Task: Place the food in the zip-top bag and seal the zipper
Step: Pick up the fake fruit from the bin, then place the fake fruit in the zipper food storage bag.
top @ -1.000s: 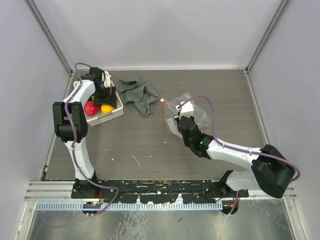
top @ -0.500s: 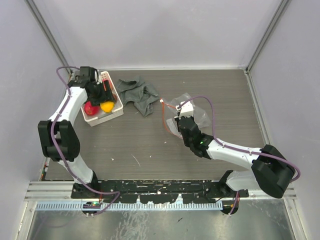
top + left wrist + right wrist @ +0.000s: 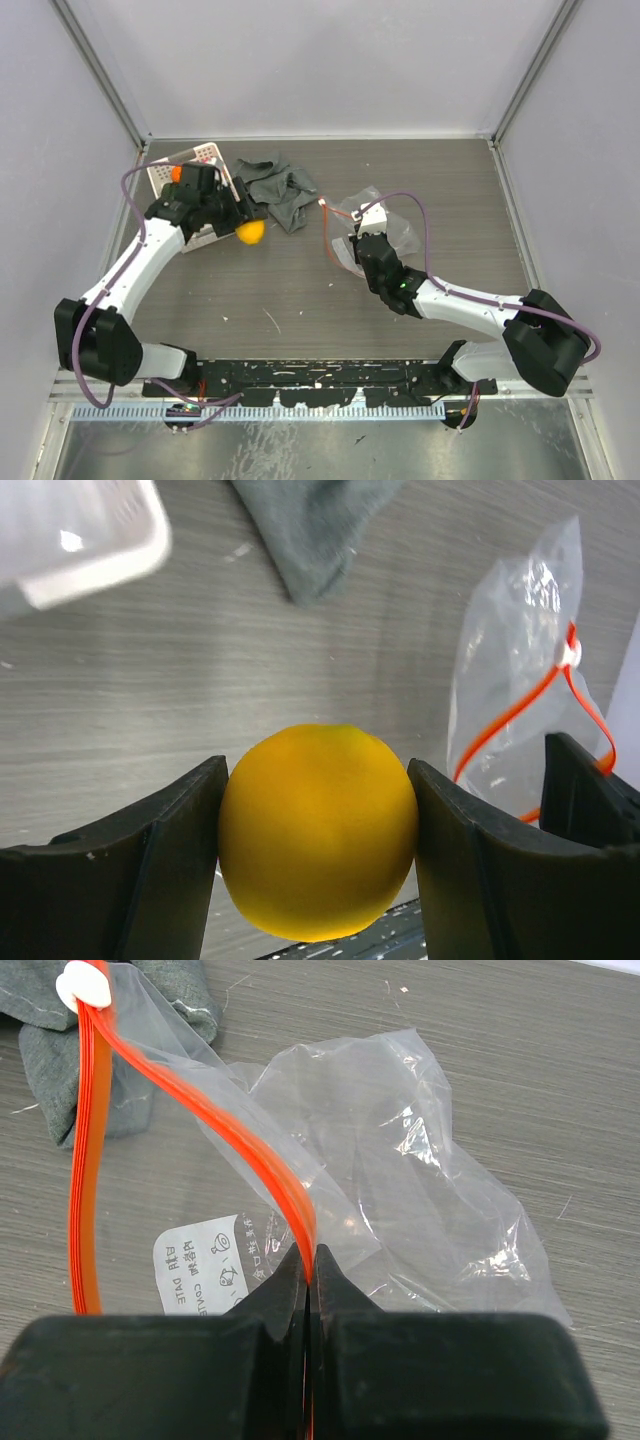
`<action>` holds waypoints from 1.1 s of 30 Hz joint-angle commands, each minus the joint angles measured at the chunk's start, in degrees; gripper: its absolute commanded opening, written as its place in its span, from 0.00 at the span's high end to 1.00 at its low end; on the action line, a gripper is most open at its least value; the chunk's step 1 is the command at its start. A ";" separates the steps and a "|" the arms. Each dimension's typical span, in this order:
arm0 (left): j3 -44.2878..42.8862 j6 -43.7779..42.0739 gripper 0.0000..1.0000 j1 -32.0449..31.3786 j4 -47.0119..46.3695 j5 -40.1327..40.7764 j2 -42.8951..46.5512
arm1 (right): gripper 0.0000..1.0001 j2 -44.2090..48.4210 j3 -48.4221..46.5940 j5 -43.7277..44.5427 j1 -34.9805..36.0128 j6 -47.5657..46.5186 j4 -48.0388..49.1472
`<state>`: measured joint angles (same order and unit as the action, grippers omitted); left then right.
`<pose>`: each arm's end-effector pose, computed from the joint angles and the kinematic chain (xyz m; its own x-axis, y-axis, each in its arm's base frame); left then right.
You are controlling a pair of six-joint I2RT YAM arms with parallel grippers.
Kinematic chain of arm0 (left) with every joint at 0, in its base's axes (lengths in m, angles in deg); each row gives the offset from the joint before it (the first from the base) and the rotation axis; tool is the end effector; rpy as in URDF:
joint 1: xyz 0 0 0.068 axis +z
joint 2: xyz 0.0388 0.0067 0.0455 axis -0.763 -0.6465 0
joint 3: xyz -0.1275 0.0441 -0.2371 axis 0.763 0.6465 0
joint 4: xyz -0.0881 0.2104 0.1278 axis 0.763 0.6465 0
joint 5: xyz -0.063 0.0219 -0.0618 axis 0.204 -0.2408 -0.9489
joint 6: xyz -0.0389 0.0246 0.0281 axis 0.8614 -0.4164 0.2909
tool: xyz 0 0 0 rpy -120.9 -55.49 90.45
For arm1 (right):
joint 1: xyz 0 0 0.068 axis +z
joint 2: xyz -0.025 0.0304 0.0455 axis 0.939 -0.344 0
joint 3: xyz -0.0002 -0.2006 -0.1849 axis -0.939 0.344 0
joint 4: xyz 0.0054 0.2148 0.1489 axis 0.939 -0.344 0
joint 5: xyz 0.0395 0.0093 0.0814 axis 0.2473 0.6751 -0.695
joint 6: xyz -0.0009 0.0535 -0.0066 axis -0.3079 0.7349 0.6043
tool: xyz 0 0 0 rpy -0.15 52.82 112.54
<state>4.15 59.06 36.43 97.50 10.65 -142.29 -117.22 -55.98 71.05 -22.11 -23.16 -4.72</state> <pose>0.2852 -0.0750 0.3081 -0.7789 -0.4046 -0.4793 -0.1084 0.8395 -0.5324 0.1951 0.1822 0.2240 -0.2484 -0.1516 -0.9567 -0.1656 0.9798 -0.1122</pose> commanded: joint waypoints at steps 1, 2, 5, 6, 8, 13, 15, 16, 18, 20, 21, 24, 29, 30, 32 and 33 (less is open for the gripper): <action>4.13 8.83 1.00 -5.76 -7.03 1.76 3.96 | 1.00 2.04 -0.25 -0.45 -0.22 0.71 2.79; 5.13 10.11 1.00 -7.12 -8.18 1.88 4.54 | 1.00 2.00 -0.29 -0.66 -0.22 0.72 2.79; 7.64 13.64 1.00 -11.02 -11.77 2.48 5.15 | 1.00 1.89 -0.41 -1.20 -0.22 0.85 2.79; 8.07 14.83 1.00 -12.11 -12.48 2.95 5.20 | 1.00 1.89 -0.43 -1.30 -0.21 0.93 2.79; 9.19 16.87 1.00 -14.46 -14.86 4.30 6.93 | 1.00 1.94 -0.39 -1.49 -0.21 0.90 2.79; 11.02 22.03 1.00 -21.20 -20.89 8.38 6.53 | 1.00 2.19 -0.41 -2.92 -0.22 1.34 2.79; 11.03 23.16 1.00 -24.18 -22.59 10.93 6.10 | 1.00 2.19 -0.54 -3.81 -0.22 1.57 2.79; 10.97 23.74 1.00 -25.16 -23.54 11.98 4.48 | 1.00 2.18 -0.56 -4.21 -0.23 1.76 2.79; 10.78 25.25 1.00 -26.43 -25.17 13.26 2.91 | 1.00 2.15 -0.55 -4.62 -0.22 2.06 2.79; 10.73 26.26 1.00 -27.44 -27.19 14.62 1.55 | 1.00 2.24 -0.57 -4.90 -0.17 2.12 2.79; 10.69 26.97 1.00 -27.99 -27.59 15.64 1.01 | 1.00 2.30 -0.57 -5.00 -0.17 2.16 2.79; 10.28 28.36 1.00 -29.60 -29.65 16.87 -1.03 | 1.00 2.75 -0.52 -5.56 -0.22 2.38 2.79; 8.53 29.14 1.00 -32.23 -29.80 20.51 -4.59 | 0.99 2.98 -0.38 -6.99 -0.22 2.62 3.03; 8.36 29.62 1.00 -32.34 -29.92 21.04 -5.15 | 0.99 3.03 -0.34 -7.45 -0.12 2.63 3.19; 8.31 30.31 1.00 -32.42 -30.32 21.45 -5.98 | 1.00 3.24 -0.13 -8.28 -0.15 2.69 3.54; 8.24 30.51 1.00 -32.41 -30.49 21.46 -6.32 | 1.00 3.43 -0.09 -8.61 -0.13 2.77 3.57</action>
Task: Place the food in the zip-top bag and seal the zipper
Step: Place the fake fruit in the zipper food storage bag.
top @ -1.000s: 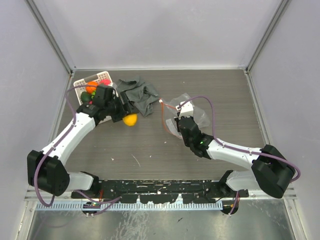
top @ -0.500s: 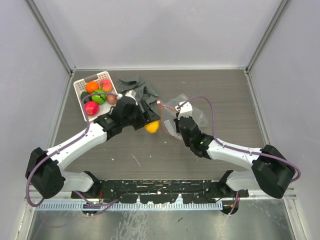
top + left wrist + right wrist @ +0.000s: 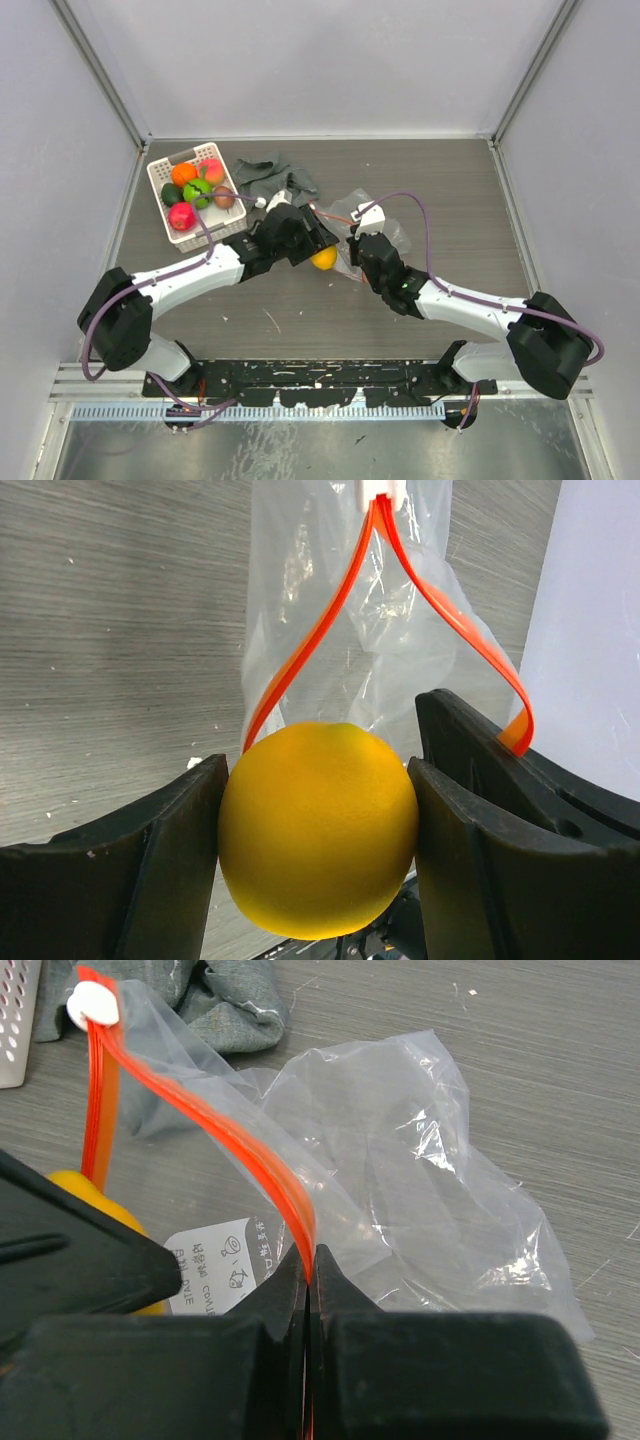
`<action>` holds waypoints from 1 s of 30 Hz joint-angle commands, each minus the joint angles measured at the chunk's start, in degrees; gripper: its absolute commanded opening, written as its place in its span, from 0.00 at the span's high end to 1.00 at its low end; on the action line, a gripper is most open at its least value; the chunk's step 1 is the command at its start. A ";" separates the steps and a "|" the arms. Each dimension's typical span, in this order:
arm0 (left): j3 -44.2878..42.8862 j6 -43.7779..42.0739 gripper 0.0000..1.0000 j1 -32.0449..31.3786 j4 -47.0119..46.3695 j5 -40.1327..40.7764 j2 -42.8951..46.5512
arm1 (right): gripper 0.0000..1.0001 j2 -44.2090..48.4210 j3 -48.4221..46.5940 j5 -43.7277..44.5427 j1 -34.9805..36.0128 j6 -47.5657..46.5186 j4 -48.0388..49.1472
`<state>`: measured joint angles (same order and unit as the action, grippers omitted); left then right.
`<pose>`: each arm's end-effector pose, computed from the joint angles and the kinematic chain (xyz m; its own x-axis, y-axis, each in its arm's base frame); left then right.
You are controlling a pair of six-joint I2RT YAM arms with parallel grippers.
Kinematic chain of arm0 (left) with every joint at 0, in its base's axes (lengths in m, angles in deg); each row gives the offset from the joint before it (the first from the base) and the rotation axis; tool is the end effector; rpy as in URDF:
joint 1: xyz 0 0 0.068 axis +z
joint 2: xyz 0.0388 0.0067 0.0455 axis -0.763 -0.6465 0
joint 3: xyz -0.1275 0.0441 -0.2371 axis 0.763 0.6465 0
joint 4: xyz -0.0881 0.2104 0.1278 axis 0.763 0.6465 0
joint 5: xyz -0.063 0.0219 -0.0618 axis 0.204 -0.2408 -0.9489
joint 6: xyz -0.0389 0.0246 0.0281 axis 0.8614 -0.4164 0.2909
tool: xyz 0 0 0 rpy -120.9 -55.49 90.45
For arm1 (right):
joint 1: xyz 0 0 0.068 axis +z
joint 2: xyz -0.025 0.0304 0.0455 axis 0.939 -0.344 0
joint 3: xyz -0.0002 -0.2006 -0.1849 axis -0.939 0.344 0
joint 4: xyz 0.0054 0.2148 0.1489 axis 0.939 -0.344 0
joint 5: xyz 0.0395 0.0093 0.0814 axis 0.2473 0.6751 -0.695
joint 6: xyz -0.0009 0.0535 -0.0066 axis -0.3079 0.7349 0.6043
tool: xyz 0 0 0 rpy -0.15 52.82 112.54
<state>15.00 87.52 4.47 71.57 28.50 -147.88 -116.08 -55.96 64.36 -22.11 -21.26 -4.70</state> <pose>0.2321 -0.2291 0.2535 -0.7658 -0.5015 -0.4026 -0.0917 0.7047 -0.7035 0.1926 0.1844 0.2280 -0.2560 -0.1079 -0.9606 -0.2655 0.9634 -0.0374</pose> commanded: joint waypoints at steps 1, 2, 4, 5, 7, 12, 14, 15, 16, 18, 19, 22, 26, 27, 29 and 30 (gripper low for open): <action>-2.76 2.25 1.00 -0.50 -4.58 3.64 -0.93 | 1.00 2.47 -0.04 -2.19 -0.08 0.97 3.68; -2.96 2.40 1.00 -0.58 -4.58 3.83 -1.02 | 0.99 2.65 0.10 -2.45 -0.17 1.05 3.85; -3.06 2.85 1.00 -0.76 -4.58 4.18 -0.90 | 1.00 2.72 0.17 -2.93 -0.15 1.33 3.99; -2.99 2.89 1.00 -0.86 -4.53 4.55 -0.55 | 1.00 2.65 0.16 -2.99 -0.18 1.37 4.06; -2.71 3.53 1.00 -1.10 -3.71 6.62 0.05 | 0.99 2.62 0.08 -3.20 -0.15 1.55 4.09; -2.38 6.86 1.00 -1.12 -2.90 7.90 0.36 | 0.99 2.47 0.10 -3.67 -0.18 1.60 4.09; -2.92 7.86 1.00 -1.08 -1.91 7.27 0.40 | 0.99 2.23 0.04 -3.97 -0.13 1.71 4.17; -3.11 8.05 1.00 -1.18 -1.45 7.08 0.59 | 1.00 2.14 -0.01 -4.03 -0.12 1.68 4.18; -3.22 8.25 1.00 -1.25 -0.96 6.98 0.88 | 1.00 2.10 -0.09 -4.13 -0.12 1.68 4.18; -3.11 9.09 1.00 -1.39 0.19 7.82 1.44 | 0.99 1.88 -0.12 -4.32 -0.18 1.77 4.18; -2.79 9.72 1.00 -1.49 0.40 8.28 1.82 | 0.99 1.75 -0.12 -4.31 -0.16 1.83 4.18; -2.49 10.75 1.00 -1.72 0.15 8.53 2.55 | 0.99 1.27 -0.29 -4.54 -0.10 2.05 4.18; -2.79 10.35 1.00 -2.12 0.88 9.45 3.92 | 0.99 0.73 -0.46 -4.55 -0.16 2.14 4.09; -2.79 10.29 1.00 -2.16 1.20 9.70 4.22 | 1.00 0.70 -0.53 -4.43 -0.11 2.12 4.10; -2.62 10.37 1.00 -2.22 1.48 10.09 4.65 | 0.99 0.64 -0.46 -4.18 -0.13 2.12 4.09; -2.55 10.45 1.00 -2.33 1.42 10.37 4.80 | 1.00 0.55 -0.53 -4.08 -0.15 2.16 4.09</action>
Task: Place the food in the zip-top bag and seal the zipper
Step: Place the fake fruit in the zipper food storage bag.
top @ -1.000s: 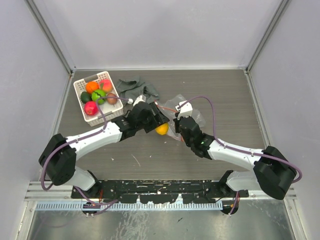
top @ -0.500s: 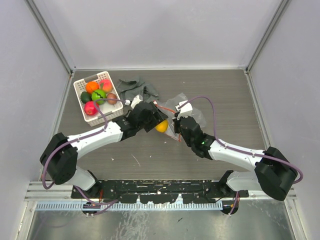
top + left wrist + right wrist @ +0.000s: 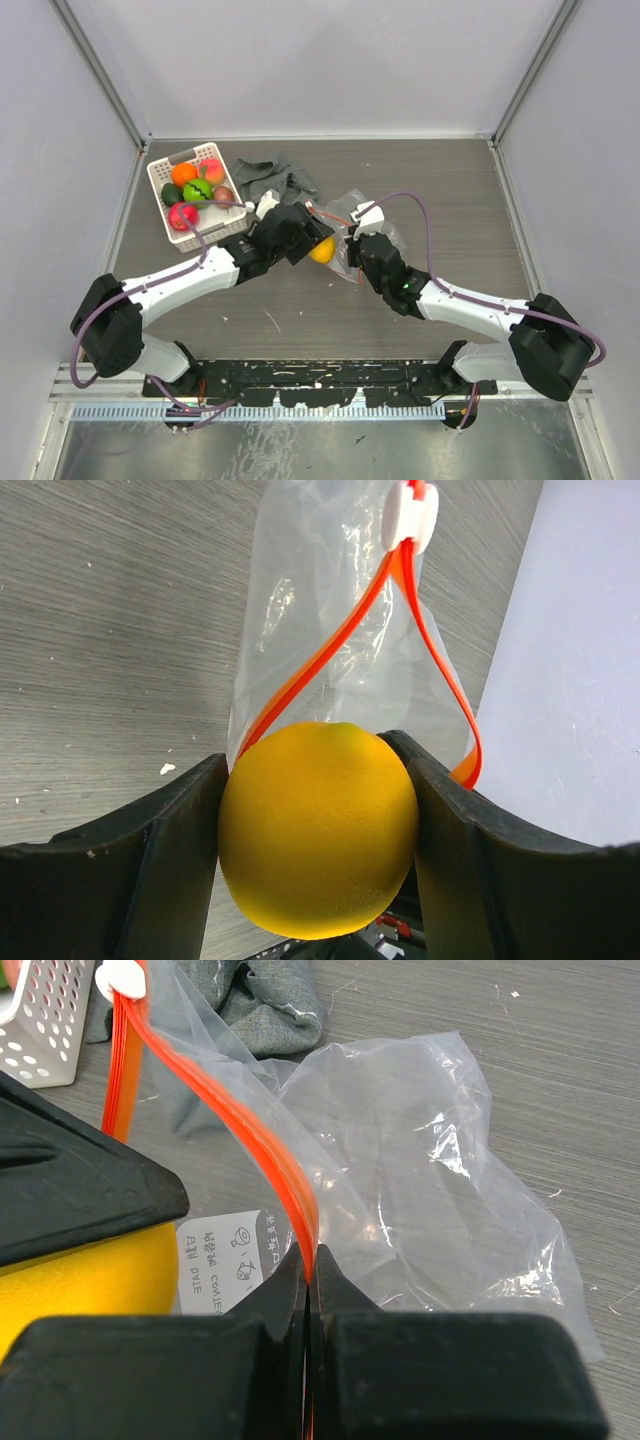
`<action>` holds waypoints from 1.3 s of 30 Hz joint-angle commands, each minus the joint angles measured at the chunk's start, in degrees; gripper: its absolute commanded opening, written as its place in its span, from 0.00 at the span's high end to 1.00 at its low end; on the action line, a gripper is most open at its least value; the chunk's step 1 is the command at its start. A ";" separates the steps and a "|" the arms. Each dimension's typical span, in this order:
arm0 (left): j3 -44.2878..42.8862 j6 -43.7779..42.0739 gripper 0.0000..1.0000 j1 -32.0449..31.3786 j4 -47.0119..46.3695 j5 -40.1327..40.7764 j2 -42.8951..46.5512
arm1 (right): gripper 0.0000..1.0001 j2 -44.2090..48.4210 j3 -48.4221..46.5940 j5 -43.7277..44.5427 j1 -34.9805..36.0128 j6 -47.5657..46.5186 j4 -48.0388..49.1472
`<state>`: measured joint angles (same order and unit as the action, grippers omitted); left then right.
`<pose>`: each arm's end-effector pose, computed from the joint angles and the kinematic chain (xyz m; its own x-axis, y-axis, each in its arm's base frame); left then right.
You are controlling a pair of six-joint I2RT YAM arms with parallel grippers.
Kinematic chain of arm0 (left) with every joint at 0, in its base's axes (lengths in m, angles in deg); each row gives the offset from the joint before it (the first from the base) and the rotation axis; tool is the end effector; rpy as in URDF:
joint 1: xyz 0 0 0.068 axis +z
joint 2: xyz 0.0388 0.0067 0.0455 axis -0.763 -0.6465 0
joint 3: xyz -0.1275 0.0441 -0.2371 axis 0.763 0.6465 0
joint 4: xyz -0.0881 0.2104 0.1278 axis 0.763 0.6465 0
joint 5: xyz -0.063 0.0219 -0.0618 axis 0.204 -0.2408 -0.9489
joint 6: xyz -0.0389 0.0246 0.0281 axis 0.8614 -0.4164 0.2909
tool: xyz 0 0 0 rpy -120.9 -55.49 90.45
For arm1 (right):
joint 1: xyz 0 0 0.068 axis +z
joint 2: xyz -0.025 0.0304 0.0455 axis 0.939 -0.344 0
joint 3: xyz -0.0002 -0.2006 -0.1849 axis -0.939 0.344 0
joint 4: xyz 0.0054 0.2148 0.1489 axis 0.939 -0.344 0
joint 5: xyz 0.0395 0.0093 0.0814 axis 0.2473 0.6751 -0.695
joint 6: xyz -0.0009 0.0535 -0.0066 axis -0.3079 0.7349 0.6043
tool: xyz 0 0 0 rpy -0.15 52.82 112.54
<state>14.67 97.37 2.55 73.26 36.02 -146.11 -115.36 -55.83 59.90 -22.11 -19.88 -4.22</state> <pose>0.2234 -0.2290 0.2626 -0.6737 -0.6512 -0.3494 -0.2209 0.6287 -0.7457 0.1907 0.1859 0.2308 -0.2618 -0.0749 -0.9622 -0.3299 0.9439 0.0163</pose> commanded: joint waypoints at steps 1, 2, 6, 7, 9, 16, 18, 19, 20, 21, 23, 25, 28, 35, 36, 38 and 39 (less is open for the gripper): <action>-2.21 0.74 1.00 -0.51 -0.23 3.22 3.07 | 1.00 -0.14 -0.64 0.34 -0.16 0.79 3.61; -2.20 0.96 1.00 -0.62 -0.29 3.53 3.00 | 0.99 -0.12 -0.67 0.37 -0.15 0.75 3.61; -3.57 1.26 1.00 -1.22 -0.78 2.51 1.15 | 0.99 -0.20 -0.64 0.01 -0.17 0.89 3.62; -4.13 1.05 1.00 -1.33 -0.69 2.15 0.66 | 1.00 -0.29 -0.69 -0.06 -0.18 0.94 3.65; -4.87 0.89 1.00 -1.57 0.02 2.75 0.04 | 1.00 -0.32 -0.70 -0.21 -0.10 0.93 3.69; -4.80 0.18 1.00 -1.94 0.52 4.93 0.93 | 0.99 -0.41 -0.60 -0.62 -0.13 0.97 3.87; -4.64 0.24 1.00 -1.91 1.57 5.67 1.07 | 0.99 -0.31 -0.67 -0.63 -0.16 1.04 3.85; -4.48 0.18 1.00 -1.95 1.98 5.62 1.44 | 1.00 -0.30 -0.54 -0.70 -0.17 1.03 3.87; -4.21 -0.02 1.00 -2.07 2.15 6.07 1.92 | 1.00 -0.27 -0.56 -0.66 -0.16 1.07 3.87; -3.80 -0.54 1.00 -2.16 2.23 6.50 2.67 | 0.99 -0.28 -0.53 -0.60 -0.13 1.06 3.83; -3.66 -1.61 1.00 -2.18 2.69 6.84 3.54 | 1.00 -0.30 -0.57 -0.35 -0.15 1.09 3.87; -3.78 -2.33 1.00 -2.26 3.24 6.37 4.27 | 0.99 -0.22 -0.48 -0.31 -0.14 1.25 3.96; -3.77 -3.11 1.00 -2.70 2.28 5.52 4.79 | 0.99 -0.22 -0.44 -0.45 -0.18 1.28 4.05; -3.66 -3.19 1.00 -3.48 0.40 5.24 3.56 | 0.99 -0.05 -0.24 -0.33 -0.13 1.49 4.26; -3.55 -3.03 1.00 -3.46 -0.15 5.10 2.87 | 1.00 -0.09 -0.22 -0.41 -0.13 1.53 4.30; -3.57 -2.89 1.00 -3.52 -0.81 5.41 1.60 | 0.99 0.05 -0.21 -0.50 -0.17 1.62 4.39; -3.60 -2.77 1.00 -3.53 -0.92 5.71 0.99 | 0.99 0.13 -0.12 -0.62 -0.18 1.71 4.47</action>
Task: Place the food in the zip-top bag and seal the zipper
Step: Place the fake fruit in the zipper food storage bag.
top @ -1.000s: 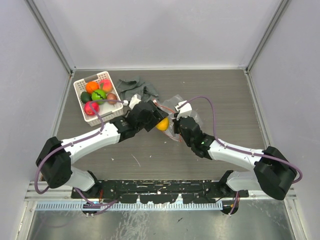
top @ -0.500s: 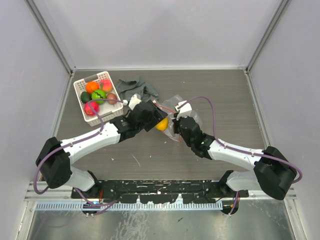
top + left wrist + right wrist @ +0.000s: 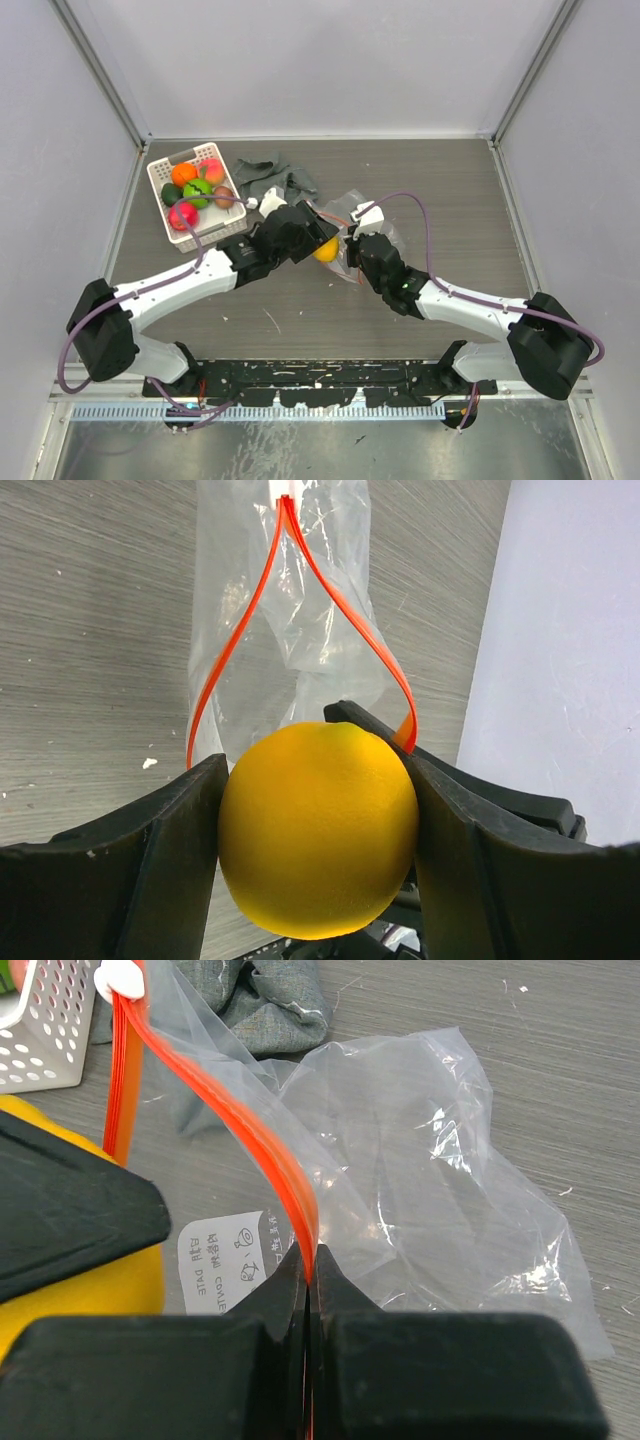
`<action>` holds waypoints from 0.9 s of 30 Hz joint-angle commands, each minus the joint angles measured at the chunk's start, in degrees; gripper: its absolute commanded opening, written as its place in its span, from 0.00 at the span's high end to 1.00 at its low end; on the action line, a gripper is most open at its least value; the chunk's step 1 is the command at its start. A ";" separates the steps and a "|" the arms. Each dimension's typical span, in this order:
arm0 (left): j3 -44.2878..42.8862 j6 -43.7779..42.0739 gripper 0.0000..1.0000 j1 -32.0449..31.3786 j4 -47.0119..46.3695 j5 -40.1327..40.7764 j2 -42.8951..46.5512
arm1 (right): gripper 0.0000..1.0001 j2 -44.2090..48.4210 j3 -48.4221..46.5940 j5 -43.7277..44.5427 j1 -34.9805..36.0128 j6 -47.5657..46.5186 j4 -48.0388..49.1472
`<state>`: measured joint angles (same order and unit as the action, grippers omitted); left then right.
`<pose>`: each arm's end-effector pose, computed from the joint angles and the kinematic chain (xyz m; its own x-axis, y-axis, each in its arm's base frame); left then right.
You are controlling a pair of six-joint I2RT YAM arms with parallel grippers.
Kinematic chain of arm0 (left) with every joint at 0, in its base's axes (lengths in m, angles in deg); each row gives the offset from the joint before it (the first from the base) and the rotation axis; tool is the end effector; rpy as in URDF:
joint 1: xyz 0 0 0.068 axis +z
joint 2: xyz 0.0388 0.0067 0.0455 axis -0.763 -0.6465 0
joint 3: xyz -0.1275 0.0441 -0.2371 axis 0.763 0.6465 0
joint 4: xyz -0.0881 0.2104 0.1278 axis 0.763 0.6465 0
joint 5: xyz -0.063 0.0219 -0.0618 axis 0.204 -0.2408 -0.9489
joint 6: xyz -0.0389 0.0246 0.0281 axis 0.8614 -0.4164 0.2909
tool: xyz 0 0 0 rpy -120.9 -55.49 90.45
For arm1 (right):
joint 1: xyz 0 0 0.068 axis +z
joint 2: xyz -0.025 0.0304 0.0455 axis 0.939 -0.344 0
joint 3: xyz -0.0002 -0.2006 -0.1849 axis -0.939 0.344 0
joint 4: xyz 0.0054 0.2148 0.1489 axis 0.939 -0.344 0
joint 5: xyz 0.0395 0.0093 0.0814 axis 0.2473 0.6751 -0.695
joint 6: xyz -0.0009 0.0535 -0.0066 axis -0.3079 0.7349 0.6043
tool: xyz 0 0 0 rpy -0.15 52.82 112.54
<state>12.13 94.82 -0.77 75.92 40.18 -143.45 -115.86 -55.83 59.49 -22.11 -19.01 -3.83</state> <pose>0.2076 -0.2349 0.2877 -0.6576 -0.6264 -0.4185 -0.1478 0.6520 -0.7437 0.1914 0.1871 0.2293 -0.2692 -0.0623 -0.9611 -0.3322 0.9427 0.0319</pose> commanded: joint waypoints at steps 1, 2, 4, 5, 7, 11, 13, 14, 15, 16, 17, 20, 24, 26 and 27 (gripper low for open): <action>-1.07 -0.14 1.00 -0.16 -3.88 1.96 -2.36 | 0.99 0.69 -0.08 -0.18 -0.15 0.86 4.13; -1.07 -0.10 1.00 -0.21 -4.10 2.32 -2.93 | 0.99 0.85 0.02 -0.22 -0.14 0.88 4.24; -1.20 -0.01 1.00 -0.18 -4.58 3.01 -4.22 | 1.00 1.27 0.28 -0.34 -0.18 0.99 4.56; -1.45 -0.01 1.00 -0.15 -4.69 3.42 -4.89 | 1.00 1.52 0.46 -0.43 -0.11 1.01 4.76; -2.22 -0.22 0.99 -0.15 -3.87 4.26 -6.21 | 1.00 2.05 0.76 -0.61 -0.19 0.97 5.09; -3.09 -0.28 0.94 -0.14 -3.57 6.30 -8.33 | 1.00 2.63 1.05 -0.89 -0.16 1.08 5.34; -3.30 -0.27 0.89 -0.13 -3.99 6.47 -9.21 | 1.00 2.68 1.11 -1.01 -0.16 1.14 5.45; -3.68 -0.48 0.85 -0.15 -3.93 6.52 -9.93 | 1.00 2.81 1.21 -1.06 -0.20 1.17 5.52; -4.06 -0.67 0.82 -0.14 -3.67 6.50 -10.34 | 0.99 2.79 1.22 -1.09 -0.17 1.21 5.58; -4.40 -0.80 0.80 -0.15 -3.27 6.53 -10.81 | 0.99 2.84 1.30 -1.10 -0.14 1.23 5.59; -4.86 -1.03 0.78 -0.20 -3.11 6.30 -11.20 | 0.99 2.87 1.28 -1.13 -0.12 1.28 5.62; -4.95 -1.62 0.69 -0.42 -3.09 6.02 -11.53 | 1.00 2.99 1.37 -1.12 -0.15 1.36 5.66; -4.74 -2.64 0.56 -0.52 -2.60 5.91 -10.82 | 1.00 3.05 1.42 -0.96 -0.15 1.36 5.68; -4.63 -3.04 0.51 -0.51 -2.07 6.00 -10.36 | 0.99 3.07 1.38 -0.91 -0.18 1.36 5.76; -4.53 -3.08 0.49 -0.48 -1.78 5.95 -10.01 | 1.00 3.10 1.40 -0.92 -0.20 1.38 5.76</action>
<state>9.42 93.53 -0.99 74.87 44.09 -155.42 -114.75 -54.19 58.37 -22.11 -18.24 -1.75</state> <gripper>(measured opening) 0.667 0.047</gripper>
